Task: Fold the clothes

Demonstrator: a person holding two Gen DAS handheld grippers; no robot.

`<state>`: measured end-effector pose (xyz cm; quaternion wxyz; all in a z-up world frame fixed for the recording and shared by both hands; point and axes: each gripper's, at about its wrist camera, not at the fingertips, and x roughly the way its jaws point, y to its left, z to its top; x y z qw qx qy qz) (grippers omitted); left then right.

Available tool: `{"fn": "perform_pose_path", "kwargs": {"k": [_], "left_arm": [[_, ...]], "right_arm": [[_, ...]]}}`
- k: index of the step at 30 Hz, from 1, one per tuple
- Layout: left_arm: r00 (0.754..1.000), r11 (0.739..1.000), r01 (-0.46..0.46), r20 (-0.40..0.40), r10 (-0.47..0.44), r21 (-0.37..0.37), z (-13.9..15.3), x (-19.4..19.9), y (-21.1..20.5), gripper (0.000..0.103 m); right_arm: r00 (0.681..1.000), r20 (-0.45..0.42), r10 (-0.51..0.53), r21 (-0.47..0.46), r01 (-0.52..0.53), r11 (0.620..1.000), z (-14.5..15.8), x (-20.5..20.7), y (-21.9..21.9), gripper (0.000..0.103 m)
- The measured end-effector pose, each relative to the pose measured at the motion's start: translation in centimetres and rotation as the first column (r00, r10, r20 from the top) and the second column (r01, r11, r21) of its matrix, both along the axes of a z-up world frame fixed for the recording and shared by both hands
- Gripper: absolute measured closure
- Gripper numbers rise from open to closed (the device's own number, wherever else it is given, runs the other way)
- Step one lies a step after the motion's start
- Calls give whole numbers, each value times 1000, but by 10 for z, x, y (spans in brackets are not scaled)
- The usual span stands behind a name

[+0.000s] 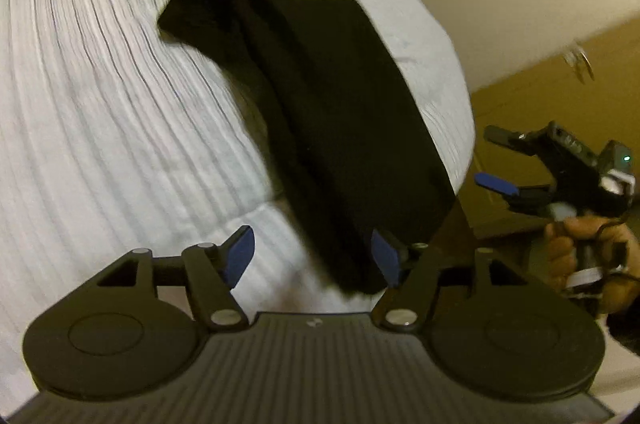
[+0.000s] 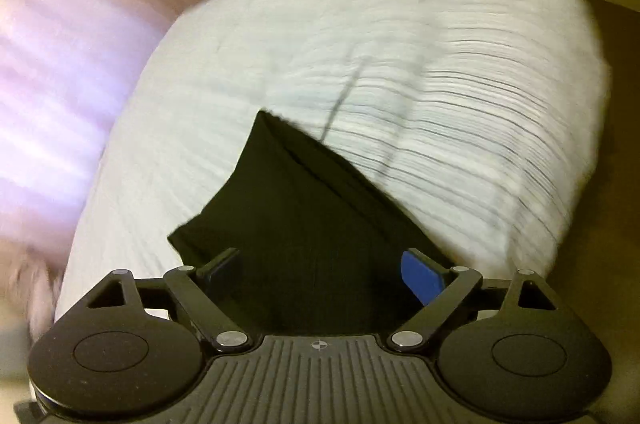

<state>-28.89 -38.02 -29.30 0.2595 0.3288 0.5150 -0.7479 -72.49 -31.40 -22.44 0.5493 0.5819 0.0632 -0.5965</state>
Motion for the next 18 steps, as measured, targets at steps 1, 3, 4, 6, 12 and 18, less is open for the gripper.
{"fn": "perform_pose_path", "kwargs": {"k": [1, 3, 4, 6, 12, 18], "left_arm": [[1000, 1000, -18, 5, 18, 23, -8, -11, 0, 42], [998, 997, -50, 36, 48, 50, -24, -30, 2, 42], [997, 995, -69, 49, 66, 68, -32, -37, 4, 42], [992, 986, -116, 59, 110, 117, -43, -46, 6, 42], [988, 970, -149, 64, 139, 194, -65, -59, 9, 39], [999, 987, -39, 25, 35, 156, -53, -61, 0, 66]], "right_arm": [[997, 5, 72, 19, -72, 997, -11, -7, -19, 14], [974, 10, 225, 66, -225, 972, -35, -17, -54, 14], [956, 20, 293, 90, -293, 952, -50, -21, -69, 14], [907, 47, 419, 135, -422, 897, -81, -29, -99, 14], [768, 212, 605, 176, -639, 749, -155, -42, -141, 14], [848, 355, 395, 160, -471, 868, -162, -60, -112, 84]]}}
